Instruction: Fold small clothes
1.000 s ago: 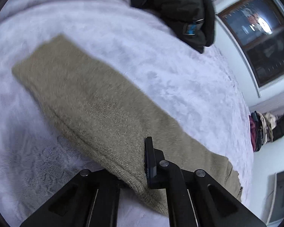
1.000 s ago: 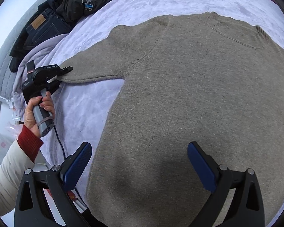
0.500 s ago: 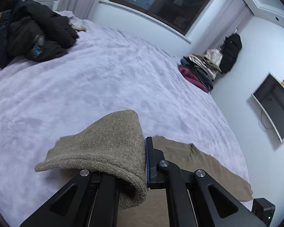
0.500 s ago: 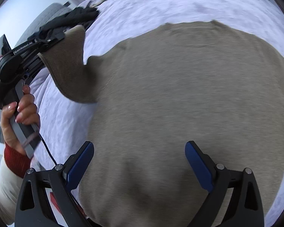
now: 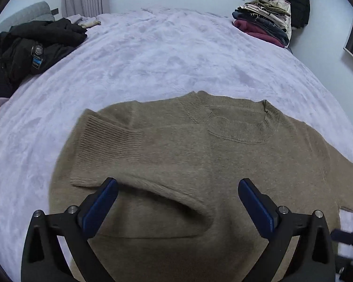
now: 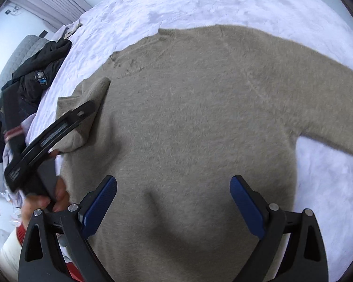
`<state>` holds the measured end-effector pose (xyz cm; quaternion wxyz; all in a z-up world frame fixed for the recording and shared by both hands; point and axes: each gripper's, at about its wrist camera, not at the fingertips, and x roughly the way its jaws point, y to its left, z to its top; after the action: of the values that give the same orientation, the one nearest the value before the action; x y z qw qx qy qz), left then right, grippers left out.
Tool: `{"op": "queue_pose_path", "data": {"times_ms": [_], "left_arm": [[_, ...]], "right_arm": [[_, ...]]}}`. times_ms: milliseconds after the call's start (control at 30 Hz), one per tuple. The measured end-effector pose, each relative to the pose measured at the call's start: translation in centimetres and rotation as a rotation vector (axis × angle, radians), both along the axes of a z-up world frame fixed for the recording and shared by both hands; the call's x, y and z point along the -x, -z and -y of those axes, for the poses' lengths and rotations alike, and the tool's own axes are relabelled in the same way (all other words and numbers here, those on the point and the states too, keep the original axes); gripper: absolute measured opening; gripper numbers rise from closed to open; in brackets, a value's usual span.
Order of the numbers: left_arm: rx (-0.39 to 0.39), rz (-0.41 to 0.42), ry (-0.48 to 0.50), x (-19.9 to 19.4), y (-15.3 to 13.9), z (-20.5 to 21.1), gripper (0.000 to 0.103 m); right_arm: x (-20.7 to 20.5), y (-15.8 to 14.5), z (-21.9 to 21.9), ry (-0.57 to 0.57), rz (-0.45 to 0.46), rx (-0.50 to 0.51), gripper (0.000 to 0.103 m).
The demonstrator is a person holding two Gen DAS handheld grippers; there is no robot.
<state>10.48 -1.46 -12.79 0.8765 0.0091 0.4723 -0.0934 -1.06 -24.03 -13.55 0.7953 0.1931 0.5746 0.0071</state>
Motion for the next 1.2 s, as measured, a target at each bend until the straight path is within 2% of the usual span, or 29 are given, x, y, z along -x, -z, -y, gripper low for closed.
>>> {"op": "queue_pose_path", "data": {"times_ms": [100,167,233,333,400,467,567,600,633,667,700,733,767,833,867,900,967,1067,1133,1200], "left_arm": [[-0.030,0.002,-0.055,0.7,-0.8,-3.3,0.102],[-0.037,-0.019,-0.113,0.9,-0.4,-6.3,0.102],[-0.064,-0.052,-0.171,1.2,0.8,-9.1,0.102],[-0.145,-0.127,-0.241,1.2,3.3,-11.6,0.102],[-0.155,-0.155,-0.274,1.2,4.5,-12.7,0.102],[-0.145,-0.168,-0.285,1.0,5.4,-13.1,0.102],[-0.148,-0.172,-0.284,0.4,6.3,-12.9,0.101],[-0.189,-0.177,-0.297,0.1,6.7,-12.8,0.102],[-0.177,-0.180,-0.292,-0.2,6.8,-12.9,0.102],[-0.158,-0.187,-0.298,-0.3,7.0,-13.1,0.102],[-0.144,-0.189,-0.310,-0.3,7.1,-13.3,0.102],[-0.137,-0.187,-0.316,-0.3,7.1,-13.4,0.102],[-0.139,-0.187,-0.319,-0.3,7.1,-13.4,0.102],[-0.147,-0.182,-0.318,-0.5,7.1,-13.3,0.102],[-0.149,-0.180,-0.315,-0.6,7.1,-13.2,0.102],[-0.154,-0.177,-0.313,-0.8,7.0,-13.1,0.102],[-0.164,-0.171,-0.315,-1.1,7.0,-13.1,0.102],[-0.156,-0.180,-0.327,-1.4,7.0,-13.3,0.102],[-0.159,-0.181,-0.329,-1.5,7.1,-13.3,0.102],[-0.172,-0.180,-0.325,-1.6,7.1,-13.1,0.102]], "right_arm": [[-1.7,-0.6,0.0,-0.053,0.040,0.043,0.098],[-3.4,-1.3,-1.4,-0.130,0.081,0.073,0.098],[-4.7,-2.5,-3.7,-0.220,0.131,0.098,0.098],[-7.5,-3.2,-8.3,-0.360,0.197,0.139,0.098],[-9.1,-3.0,-11.7,-0.457,0.232,0.178,0.098],[-10.1,-2.3,-15.4,-0.574,0.249,0.272,0.098],[-11.4,0.8,-21.2,-0.765,0.243,0.480,0.098],[-11.5,1.9,-22.1,-0.798,0.242,0.533,0.091],[-11.9,2.9,-22.7,-0.813,0.240,0.592,0.085],[-12.7,4.0,-23.0,-0.814,0.209,0.651,0.050],[-13.5,4.4,-22.8,-0.799,0.175,0.635,0.015],[-14.2,4.1,-21.8,-0.758,0.152,0.566,0.015],[-15.0,3.1,-19.6,-0.653,0.149,0.449,0.015],[-15.1,0.8,-15.5,-0.476,0.203,0.320,0.011],[-14.5,-0.6,-12.3,-0.365,0.259,0.233,0.010],[-13.8,-1.2,-9.7,-0.279,0.277,0.193,0.010],[-12.3,-0.7,-4.2,-0.106,0.249,0.110,0.010],[-10.2,3.4,2.3,0.076,0.107,-0.093,0.016],[-9.0,5.1,4.4,0.142,0.073,-0.228,0.020],[-8.2,5.6,5.7,0.202,0.105,-0.358,0.047]]}}
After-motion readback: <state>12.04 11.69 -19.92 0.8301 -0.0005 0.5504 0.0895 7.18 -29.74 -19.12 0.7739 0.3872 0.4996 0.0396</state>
